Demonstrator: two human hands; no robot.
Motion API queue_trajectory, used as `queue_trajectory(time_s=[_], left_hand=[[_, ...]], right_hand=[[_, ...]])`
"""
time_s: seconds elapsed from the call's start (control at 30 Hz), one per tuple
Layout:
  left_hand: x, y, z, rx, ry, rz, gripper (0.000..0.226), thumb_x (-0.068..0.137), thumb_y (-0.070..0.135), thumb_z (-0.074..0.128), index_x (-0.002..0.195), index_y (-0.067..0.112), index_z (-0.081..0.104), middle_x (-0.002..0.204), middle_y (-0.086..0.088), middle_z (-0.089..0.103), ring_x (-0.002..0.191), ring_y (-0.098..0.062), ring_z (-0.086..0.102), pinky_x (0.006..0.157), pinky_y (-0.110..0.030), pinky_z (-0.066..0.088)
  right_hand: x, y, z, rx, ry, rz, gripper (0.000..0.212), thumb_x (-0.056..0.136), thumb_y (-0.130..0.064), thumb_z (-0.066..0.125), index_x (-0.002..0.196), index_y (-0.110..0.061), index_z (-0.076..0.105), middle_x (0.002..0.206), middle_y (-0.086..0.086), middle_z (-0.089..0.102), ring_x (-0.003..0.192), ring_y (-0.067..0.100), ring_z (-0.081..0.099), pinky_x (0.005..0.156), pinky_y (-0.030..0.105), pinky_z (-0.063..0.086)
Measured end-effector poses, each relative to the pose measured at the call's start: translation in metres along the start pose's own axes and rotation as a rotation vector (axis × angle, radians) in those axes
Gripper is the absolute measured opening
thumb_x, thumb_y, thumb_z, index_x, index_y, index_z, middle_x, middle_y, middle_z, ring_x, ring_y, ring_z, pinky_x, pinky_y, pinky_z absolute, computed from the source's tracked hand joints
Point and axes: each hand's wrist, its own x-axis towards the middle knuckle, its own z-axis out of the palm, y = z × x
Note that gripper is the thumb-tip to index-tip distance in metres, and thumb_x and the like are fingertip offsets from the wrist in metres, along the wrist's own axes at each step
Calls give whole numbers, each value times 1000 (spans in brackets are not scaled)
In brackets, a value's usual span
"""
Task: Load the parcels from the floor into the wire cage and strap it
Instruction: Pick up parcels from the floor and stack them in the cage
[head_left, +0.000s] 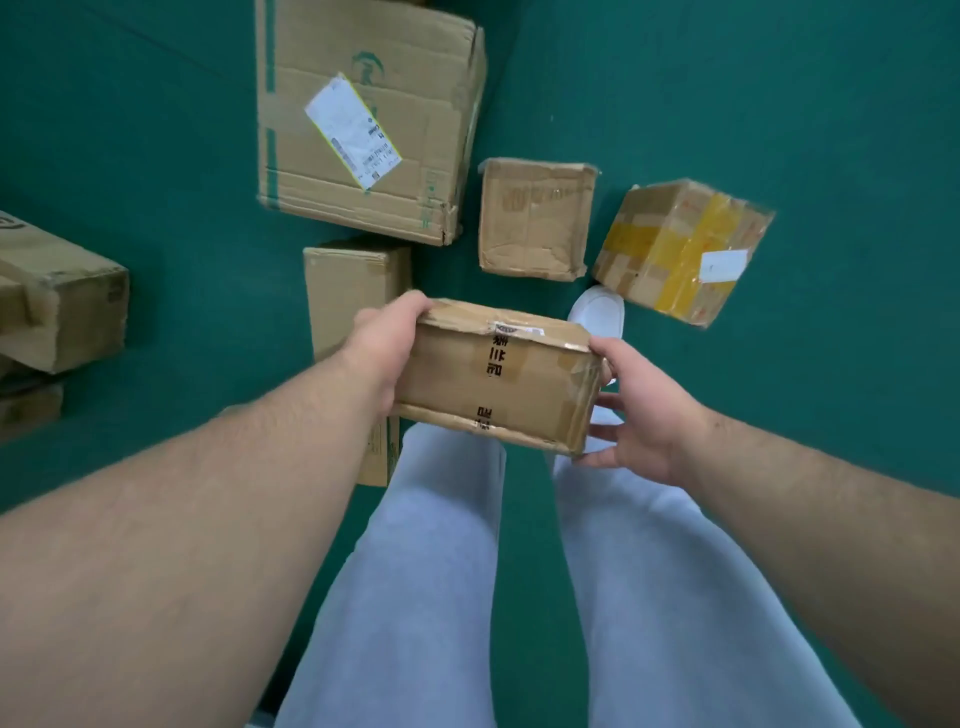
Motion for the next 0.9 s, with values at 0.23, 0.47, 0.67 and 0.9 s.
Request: queue_trajectory(time_s=[0.23,0.47,0.67,0.9], left_hand=[[-164,-79,-76,-457,-91,20,72,67,72,68,125,29,67,109,-3,78,91,-24,77,80,-41,60],[-298,-220,-144,-952,-78,-3,29,85,54,69,105,33,70,113,-1,74,108,-26,66,107,-49,46],[-362,-357,-143,-1279,-168,18,43,83,53,67,114,23,62,88,-9,68,85,-27,64,80,-36,49],[-394,-549,-146,-1542,-215,205,61,69,55,76,117,20,62,97,-11,66,82,-24,64,69,-33,49]], right_hand=[[-164,7,33,-240,-22,-202,42,81,-42,56,120,-27,64,112,1,65,105,23,61,88,48,53],[-283,63,83,-528,-198,-321,21,82,-27,57,101,-20,64,97,2,53,95,21,54,80,45,56],[-347,144,123,-855,-225,-484,40,72,-43,65,108,-25,59,106,3,55,102,20,56,67,35,56],[-391,298,148,-1157,-322,-592,26,93,-35,64,119,-31,62,125,6,66,121,25,60,81,43,56]])
